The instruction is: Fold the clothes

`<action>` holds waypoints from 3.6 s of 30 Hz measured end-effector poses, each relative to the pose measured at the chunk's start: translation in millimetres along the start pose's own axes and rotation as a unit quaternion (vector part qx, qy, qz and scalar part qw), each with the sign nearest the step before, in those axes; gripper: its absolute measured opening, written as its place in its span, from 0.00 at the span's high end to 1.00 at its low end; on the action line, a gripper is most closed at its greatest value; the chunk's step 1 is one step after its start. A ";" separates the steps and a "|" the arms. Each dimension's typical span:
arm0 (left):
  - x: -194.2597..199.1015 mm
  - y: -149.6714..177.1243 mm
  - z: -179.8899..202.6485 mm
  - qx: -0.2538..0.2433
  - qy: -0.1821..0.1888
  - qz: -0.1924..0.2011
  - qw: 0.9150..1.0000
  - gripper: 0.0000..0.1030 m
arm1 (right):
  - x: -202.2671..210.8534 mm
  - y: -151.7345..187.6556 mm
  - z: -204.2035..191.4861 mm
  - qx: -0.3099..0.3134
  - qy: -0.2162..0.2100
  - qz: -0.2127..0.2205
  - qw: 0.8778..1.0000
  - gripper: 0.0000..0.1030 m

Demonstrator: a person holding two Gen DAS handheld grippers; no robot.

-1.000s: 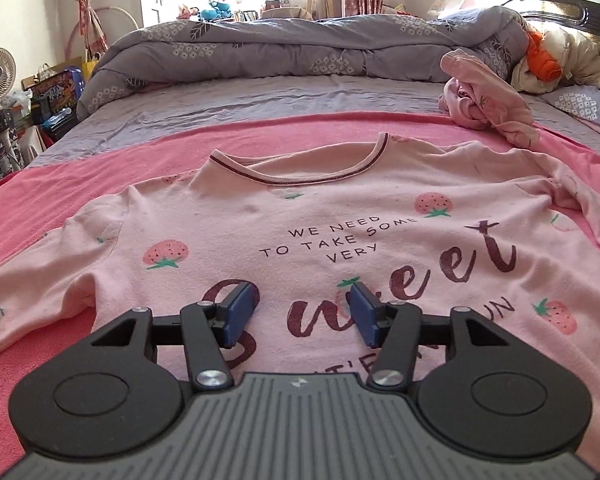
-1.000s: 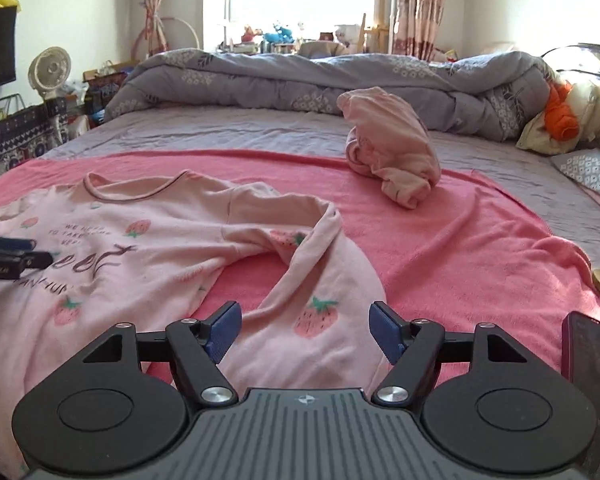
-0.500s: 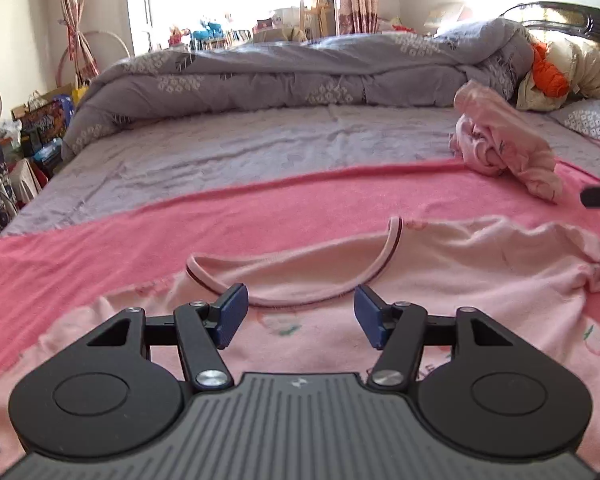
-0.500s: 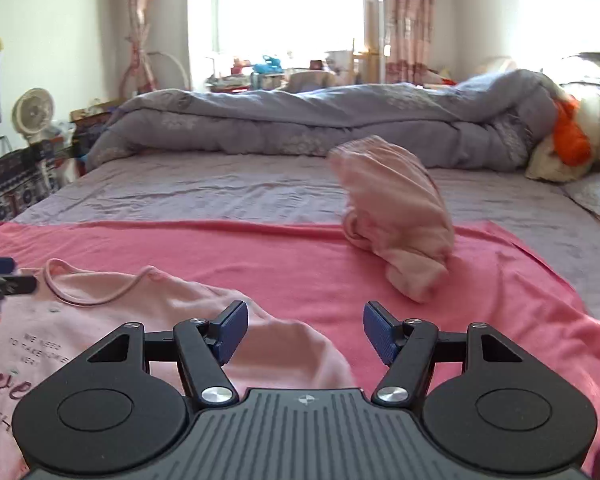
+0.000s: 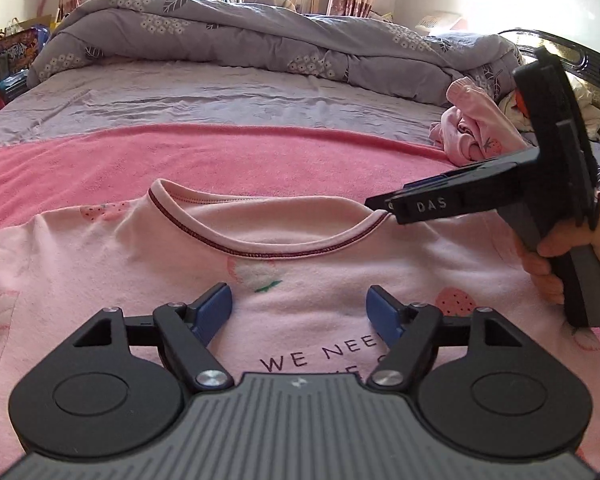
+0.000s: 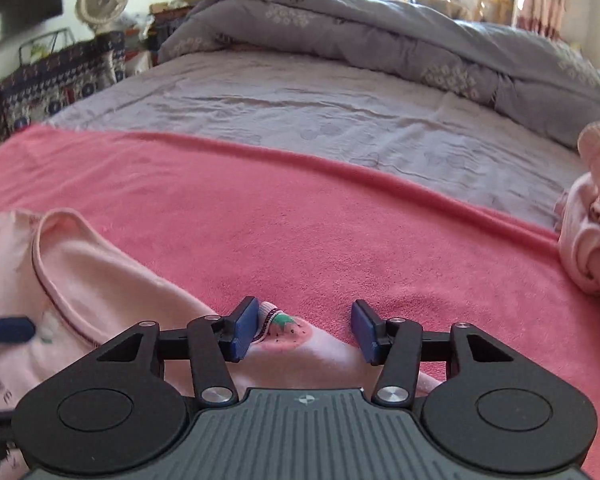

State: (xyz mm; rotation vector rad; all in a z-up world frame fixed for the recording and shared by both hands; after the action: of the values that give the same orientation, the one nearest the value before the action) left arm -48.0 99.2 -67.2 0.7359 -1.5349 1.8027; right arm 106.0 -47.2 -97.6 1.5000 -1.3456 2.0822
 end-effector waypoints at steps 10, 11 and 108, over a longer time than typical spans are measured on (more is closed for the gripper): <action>0.6 -1.1 0.3 -0.003 -0.002 0.000 1.000 0.27 | 29.5 14.2 -8.0 0.045 0.018 -0.001 0.999 0.53; 0.3 -1.4 0.6 -0.003 -0.003 0.000 1.000 0.27 | 27.9 12.0 -7.4 0.043 0.020 -0.001 0.999 0.53; -5.7 -41.7 -122.2 -0.068 -0.296 -0.013 0.953 0.93 | -16.6 -3.8 18.4 -0.091 -0.039 0.064 0.993 0.65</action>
State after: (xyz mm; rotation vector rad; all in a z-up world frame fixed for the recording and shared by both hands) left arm -12.7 223.5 -64.8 1.3012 -1.9851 1.5051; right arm 127.2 -54.5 -108.7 1.4654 -1.6533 1.9289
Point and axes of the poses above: each gripper's, at about its wrist camera, not at the fingertips, and x roughly against the way its jaws point, z to its right, y to its underside, the point moved 6 cm from there along -x, roughly the way its jaws point, and after that the axes turned 12 degrees about -z, right-handed, at the moved point
